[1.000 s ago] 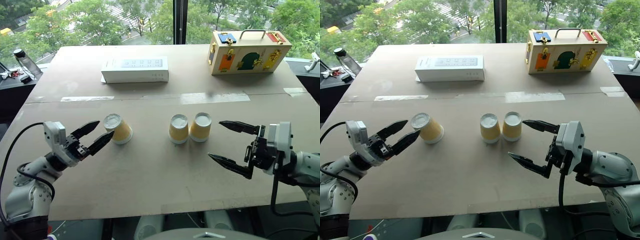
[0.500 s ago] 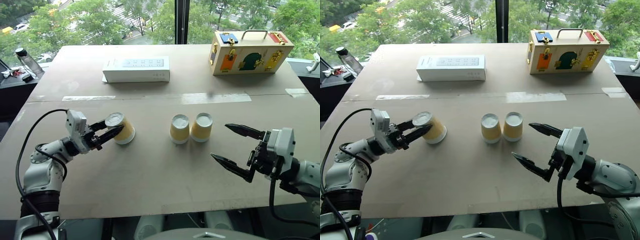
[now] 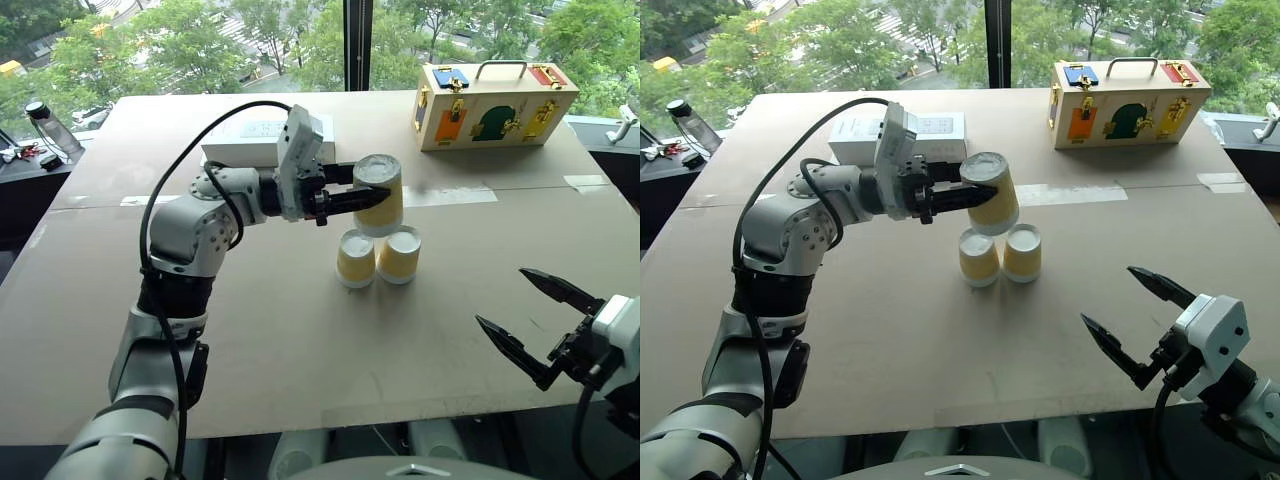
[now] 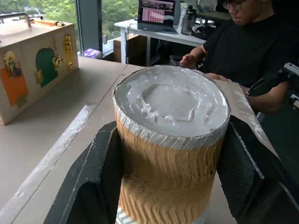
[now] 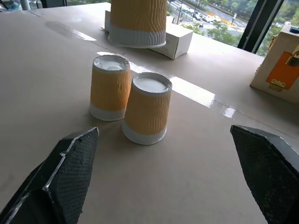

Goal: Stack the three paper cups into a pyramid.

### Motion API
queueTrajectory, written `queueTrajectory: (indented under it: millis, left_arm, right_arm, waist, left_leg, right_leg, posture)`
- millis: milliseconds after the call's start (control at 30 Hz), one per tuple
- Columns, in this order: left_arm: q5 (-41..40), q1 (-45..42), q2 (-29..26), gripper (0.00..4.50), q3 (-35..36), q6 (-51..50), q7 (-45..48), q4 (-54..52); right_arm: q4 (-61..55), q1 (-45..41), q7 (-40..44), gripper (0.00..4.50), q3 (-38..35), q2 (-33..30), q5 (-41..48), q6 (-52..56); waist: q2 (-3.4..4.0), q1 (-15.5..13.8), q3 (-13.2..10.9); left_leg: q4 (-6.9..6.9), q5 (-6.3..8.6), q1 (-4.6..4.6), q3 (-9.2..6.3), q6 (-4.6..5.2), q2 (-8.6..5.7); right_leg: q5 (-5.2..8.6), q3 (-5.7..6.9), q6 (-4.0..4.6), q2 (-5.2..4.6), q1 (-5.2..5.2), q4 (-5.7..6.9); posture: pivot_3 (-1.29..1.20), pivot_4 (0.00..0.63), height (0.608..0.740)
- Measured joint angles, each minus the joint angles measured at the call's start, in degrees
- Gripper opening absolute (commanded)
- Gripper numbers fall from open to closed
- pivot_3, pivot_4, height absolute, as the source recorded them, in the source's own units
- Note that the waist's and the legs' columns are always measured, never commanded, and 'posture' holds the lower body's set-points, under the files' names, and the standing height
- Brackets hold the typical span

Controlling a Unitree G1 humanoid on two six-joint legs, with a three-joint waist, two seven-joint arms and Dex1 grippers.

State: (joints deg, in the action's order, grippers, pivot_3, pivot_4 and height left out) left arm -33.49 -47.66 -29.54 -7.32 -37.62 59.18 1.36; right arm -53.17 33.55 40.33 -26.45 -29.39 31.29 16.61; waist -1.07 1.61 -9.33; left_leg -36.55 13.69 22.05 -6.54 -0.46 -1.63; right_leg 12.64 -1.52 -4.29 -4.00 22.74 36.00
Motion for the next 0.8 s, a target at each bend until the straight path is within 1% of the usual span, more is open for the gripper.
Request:
queueTrajectory:
  millis: [167,267,333,367,433,467,600,667,700,733,767,800]
  left_arm:
    - [4.26,-0.58,0.93,2.53,-2.37,3.64,2.46,4.85]
    - [5.32,-0.50,1.19,2.53,-3.14,4.50,4.31,5.64]
    - [5.43,0.21,1.21,3.21,-3.80,4.96,5.90,5.80]
    - [5.47,0.79,1.43,3.48,-3.81,5.77,6.22,5.85]
    - [6.35,1.38,1.60,4.30,-4.05,6.50,6.80,6.01]
    - [6.39,1.86,1.60,4.42,-3.99,6.69,6.91,5.99]
    - [6.28,3.07,1.51,4.42,-2.40,6.76,6.84,5.81]
    - [6.17,4.66,0.03,4.42,-0.16,7.36,6.64,4.40]
    - [5.52,7.54,-1.38,4.42,2.71,8.00,6.14,2.65]
    - [5.35,7.93,-1.57,4.42,3.01,8.04,6.02,2.59]
    - [4.81,11.69,-3.22,4.42,5.68,8.13,5.32,0.82]
    - [4.55,13.86,-4.08,4.42,6.90,8.11,5.22,0.02]
  right_arm:
    - [-3.47,4.88,-1.75,4.50,-0.49,2.64,-1.60,-2.02]
    - [-4.52,6.13,-2.57,4.50,-0.48,3.18,-1.99,-2.67]
    - [-4.61,6.56,-3.13,4.50,-0.47,3.32,-2.25,-3.25]
    - [-4.61,6.69,-3.27,4.50,-0.47,3.32,-2.34,-3.34]
    - [-4.61,6.76,-3.29,4.50,-0.47,3.31,-2.35,-3.53]
    - [-4.61,6.83,-3.28,4.50,-0.47,3.29,-2.35,-3.55]
    - [-4.57,6.97,-3.23,4.50,-0.42,2.78,-2.43,-3.58]
    - [-4.08,6.48,-3.17,4.50,-0.13,2.13,-3.18,-3.54]
    - [-3.19,5.80,-3.13,4.50,0.77,1.41,-3.47,-3.48]
    - [-2.98,5.78,-3.13,4.50,0.79,1.42,-3.53,-3.46]
    - [-1.56,4.75,-3.03,4.50,1.15,0.88,-3.66,-3.40]
    - [-1.01,4.58,-2.94,4.50,1.13,0.80,-3.69,-3.47]
  waist:
    - [-0.01,-0.07,0.00]
    - [-0.01,-0.35,-0.01]
    - [0.00,-0.62,-0.01]
    - [0.00,-0.70,-0.01]
    - [-0.01,-0.87,-0.01]
    - [-0.01,-0.90,-0.01]
    - [-0.01,-0.91,-0.01]
    - [0.00,-0.61,0.00]
    - [0.01,-0.39,0.00]
    - [0.02,-0.38,0.00]
    - [0.03,-0.33,0.00]
    - [0.06,-0.20,0.01]
  left_leg:
    - [0.00,0.00,0.01,0.00,0.00,-0.02]
    - [0.00,0.00,0.02,0.01,0.00,-0.03]
    - [0.01,0.00,0.01,0.00,0.00,-0.03]
    - [0.01,0.00,0.01,0.00,0.00,-0.02]
    - [0.01,0.00,0.02,0.00,0.00,-0.03]
    - [0.01,0.00,0.01,-0.01,0.00,-0.02]
    - [0.01,0.00,0.02,-0.02,0.00,-0.02]
    - [0.02,0.00,-0.02,0.02,0.00,-0.01]
    - [0.08,0.01,-0.09,0.12,0.00,0.03]
    - [0.10,0.01,-0.10,0.15,0.00,0.05]
    - [0.12,0.01,-0.11,0.18,0.00,0.07]
    - [0.14,0.01,-0.13,0.25,0.00,0.12]
  right_leg:
    - [0.02,-0.03,-0.03,-0.02,-0.06,-0.05]
    - [0.02,-0.04,-0.03,-0.04,-0.05,-0.08]
    - [0.01,-0.04,0.01,-0.03,-0.05,-0.08]
    - [0.00,-0.04,0.02,-0.03,-0.05,-0.08]
    - [0.00,-0.04,0.02,-0.04,-0.06,-0.07]
    - [0.00,-0.04,0.01,-0.04,-0.06,-0.07]
    - [0.01,-0.03,0.01,-0.04,-0.06,-0.07]
    - [-0.01,-0.06,0.04,-0.04,-0.05,-0.07]
    - [-0.01,-0.12,0.05,-0.04,-0.06,-0.07]
    - [-0.02,-0.14,0.09,-0.04,-0.06,-0.07]
    - [-0.06,-0.15,0.14,-0.02,-0.03,-0.09]
    - [-0.06,-0.20,0.16,-0.03,-0.03,-0.07]
  posture:
    - [0.00,0.150,0.740]
    - [0.00,0.150,0.740]
    - [0.00,0.150,0.740]
    - [0.00,0.150,0.740]
    - [0.00,0.150,0.740]
    - [0.00,0.150,0.740]
    - [0.00,0.150,0.740]
    - [0.00,0.150,0.740]
    - [0.00,0.150,0.740]
    - [0.00,0.150,0.740]
    - [0.00,0.150,0.740]
    - [0.00,0.150,0.740]
